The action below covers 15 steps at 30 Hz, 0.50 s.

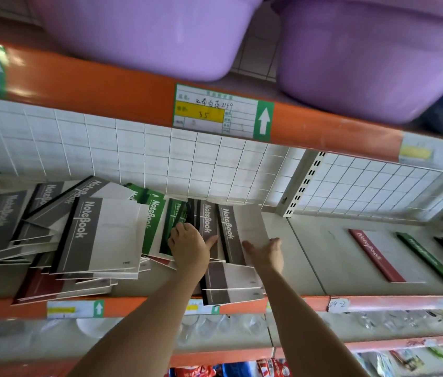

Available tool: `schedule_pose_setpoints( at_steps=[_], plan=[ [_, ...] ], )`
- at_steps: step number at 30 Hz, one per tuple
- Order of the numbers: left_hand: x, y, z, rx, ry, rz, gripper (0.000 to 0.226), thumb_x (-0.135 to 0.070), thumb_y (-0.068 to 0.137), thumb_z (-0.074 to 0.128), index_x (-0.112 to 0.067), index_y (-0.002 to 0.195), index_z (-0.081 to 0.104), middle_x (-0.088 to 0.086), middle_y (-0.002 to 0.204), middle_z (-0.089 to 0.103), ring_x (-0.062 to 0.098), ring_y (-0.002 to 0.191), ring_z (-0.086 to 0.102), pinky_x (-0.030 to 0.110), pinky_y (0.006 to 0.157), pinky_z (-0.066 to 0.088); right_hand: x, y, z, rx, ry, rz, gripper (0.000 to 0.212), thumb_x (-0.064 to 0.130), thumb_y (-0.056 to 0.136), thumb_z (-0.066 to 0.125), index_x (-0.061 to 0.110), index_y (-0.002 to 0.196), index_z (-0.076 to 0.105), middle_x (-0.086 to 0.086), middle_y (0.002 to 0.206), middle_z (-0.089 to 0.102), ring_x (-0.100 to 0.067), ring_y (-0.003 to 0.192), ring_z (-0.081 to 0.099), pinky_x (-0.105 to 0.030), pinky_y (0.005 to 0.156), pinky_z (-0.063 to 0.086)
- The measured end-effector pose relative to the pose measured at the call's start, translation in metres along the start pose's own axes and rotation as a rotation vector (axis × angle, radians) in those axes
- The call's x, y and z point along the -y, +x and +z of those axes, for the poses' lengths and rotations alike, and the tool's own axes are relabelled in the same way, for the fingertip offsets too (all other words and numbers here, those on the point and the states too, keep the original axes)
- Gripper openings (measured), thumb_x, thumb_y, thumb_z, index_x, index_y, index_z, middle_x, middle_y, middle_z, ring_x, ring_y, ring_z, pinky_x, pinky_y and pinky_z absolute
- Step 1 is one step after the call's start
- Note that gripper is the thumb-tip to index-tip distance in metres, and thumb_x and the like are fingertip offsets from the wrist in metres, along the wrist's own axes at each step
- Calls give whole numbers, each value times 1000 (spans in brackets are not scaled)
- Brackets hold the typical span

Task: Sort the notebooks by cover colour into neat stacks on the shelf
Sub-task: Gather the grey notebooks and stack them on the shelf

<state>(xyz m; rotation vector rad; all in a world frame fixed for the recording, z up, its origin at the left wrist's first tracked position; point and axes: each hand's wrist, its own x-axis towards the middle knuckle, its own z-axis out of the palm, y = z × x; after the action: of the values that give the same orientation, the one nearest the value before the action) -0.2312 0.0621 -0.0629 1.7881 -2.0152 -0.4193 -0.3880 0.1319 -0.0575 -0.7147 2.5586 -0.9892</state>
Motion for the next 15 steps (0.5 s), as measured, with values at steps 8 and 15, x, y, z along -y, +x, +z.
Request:
schedule_pose_setpoints(
  at_steps=[8,15],
  plan=[
    [-5,-15,-28,113,175,-103,90,-72,83,55,-2,139,41,16,143,38,33,133,36,47,108,33,3,-12,-29,240,-81,52,66,51,68,84,9,114,64,-10,114,70,-28,105,67,-35,90,54],
    [-16,-35,-44,188,30,-209,56,-31,91,63,-9,138,41,16,137,43,32,124,46,46,100,42,-5,-23,-40,305,-13,-57,44,35,86,71,8,120,67,-11,109,72,-27,97,69,-37,87,57]
  ],
)
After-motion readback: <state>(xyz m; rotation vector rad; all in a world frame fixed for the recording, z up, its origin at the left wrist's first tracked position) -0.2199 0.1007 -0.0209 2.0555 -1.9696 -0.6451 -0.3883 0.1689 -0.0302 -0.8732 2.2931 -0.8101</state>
